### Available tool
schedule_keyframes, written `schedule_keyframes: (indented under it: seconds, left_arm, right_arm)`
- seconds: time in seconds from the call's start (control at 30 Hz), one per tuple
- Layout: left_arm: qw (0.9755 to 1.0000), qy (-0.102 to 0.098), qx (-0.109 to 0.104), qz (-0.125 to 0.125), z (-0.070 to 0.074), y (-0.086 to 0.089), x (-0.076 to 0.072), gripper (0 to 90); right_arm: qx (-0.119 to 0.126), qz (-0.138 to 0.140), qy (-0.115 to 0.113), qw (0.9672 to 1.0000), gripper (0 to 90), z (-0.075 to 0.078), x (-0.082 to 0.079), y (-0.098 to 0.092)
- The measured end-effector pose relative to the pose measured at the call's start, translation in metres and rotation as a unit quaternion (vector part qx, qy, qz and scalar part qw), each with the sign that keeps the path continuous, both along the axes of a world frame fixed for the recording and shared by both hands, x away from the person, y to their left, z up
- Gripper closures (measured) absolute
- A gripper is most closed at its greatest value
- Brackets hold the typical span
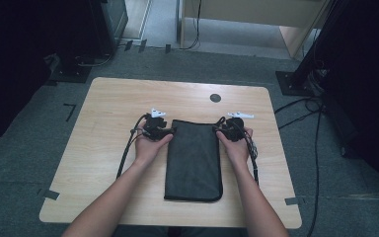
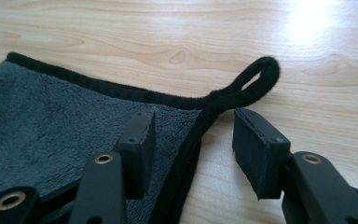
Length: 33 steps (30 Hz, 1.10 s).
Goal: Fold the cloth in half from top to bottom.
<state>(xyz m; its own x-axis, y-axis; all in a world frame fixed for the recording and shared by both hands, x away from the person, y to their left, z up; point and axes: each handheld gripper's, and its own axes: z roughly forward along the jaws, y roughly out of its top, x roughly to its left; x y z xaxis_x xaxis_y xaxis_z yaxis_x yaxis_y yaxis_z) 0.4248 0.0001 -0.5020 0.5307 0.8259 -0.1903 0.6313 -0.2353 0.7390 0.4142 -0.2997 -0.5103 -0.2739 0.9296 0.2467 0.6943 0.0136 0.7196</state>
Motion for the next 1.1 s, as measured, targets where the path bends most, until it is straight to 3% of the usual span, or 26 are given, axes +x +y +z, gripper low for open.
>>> schedule_keyframes:
  seconds: [0.23, 0.33, 0.4, 0.47, 0.53, 0.6, 0.63, 0.67, 0.77, 0.87, 1.03, 1.1]
  left_arm:
    - [0.9997, 0.019, 0.002, -0.013, -0.004, -0.001, 0.014, 47.3]
    - [0.9994, 0.03, 0.003, -0.013, -0.006, -0.003, 0.021, 47.3]
    - [0.9992, 0.036, 0.001, -0.014, -0.009, -0.006, 0.024, 47.8]
    - [0.9993, 0.032, 0.007, -0.015, -0.009, -0.009, 0.025, 50.1]
    - [0.9992, 0.031, 0.014, -0.021, -0.008, -0.013, 0.026, 58.0]
    - [0.9984, 0.025, 0.039, -0.033, -0.007, -0.015, 0.025, 66.7]
    - [0.9981, 0.024, 0.034, -0.045, -0.006, -0.016, 0.024, 79.9]
    - [0.9977, 0.019, 0.042, -0.049, -0.005, -0.016, 0.024, 85.2]
    - [0.9977, 0.013, 0.037, -0.055, 0.0, -0.014, 0.026, 87.3]
    - [0.9986, 0.005, 0.023, -0.048, 0.009, -0.012, 0.031, 87.6]
    - [0.9994, -0.016, 0.001, -0.031, 0.03, -0.007, 0.036, 87.5]
    - [0.9991, -0.032, -0.006, -0.029, 0.038, -0.003, 0.035, 87.5]
  right_arm:
    - [0.008, 0.035, -0.015, 0.9992, 51.3, -0.01, 0.001, 0.006]
    - [-0.033, 0.047, -0.026, 0.998, 55.0, -0.009, -0.002, 0.013]
    - [-0.041, 0.044, -0.027, 0.9978, 60.0, -0.009, -0.002, 0.014]
    - [-0.043, 0.044, -0.025, 0.9978, 66.5, -0.009, -0.002, 0.014]
    - [-0.044, 0.048, -0.022, 0.9976, 74.9, -0.008, -0.003, 0.013]
    - [-0.03, 0.052, -0.014, 0.9981, 81.7, -0.008, -0.003, 0.012]
    - [-0.021, 0.052, -0.008, 0.9984, 83.3, -0.008, -0.002, 0.011]
    - [-0.013, 0.05, -0.002, 0.9987, 84.7, -0.007, -0.001, 0.01]
    - [-0.009, 0.048, -0.005, 0.9988, 86.1, -0.006, 0.0, 0.008]
    - [-0.014, 0.045, -0.025, 0.9986, 86.3, -0.002, 0.001, 0.01]
    - [-0.014, 0.037, -0.064, 0.9972, 86.3, 0.023, 0.011, 0.011]
    - [0.002, 0.034, -0.075, 0.9966, 86.3, 0.034, 0.013, 0.012]
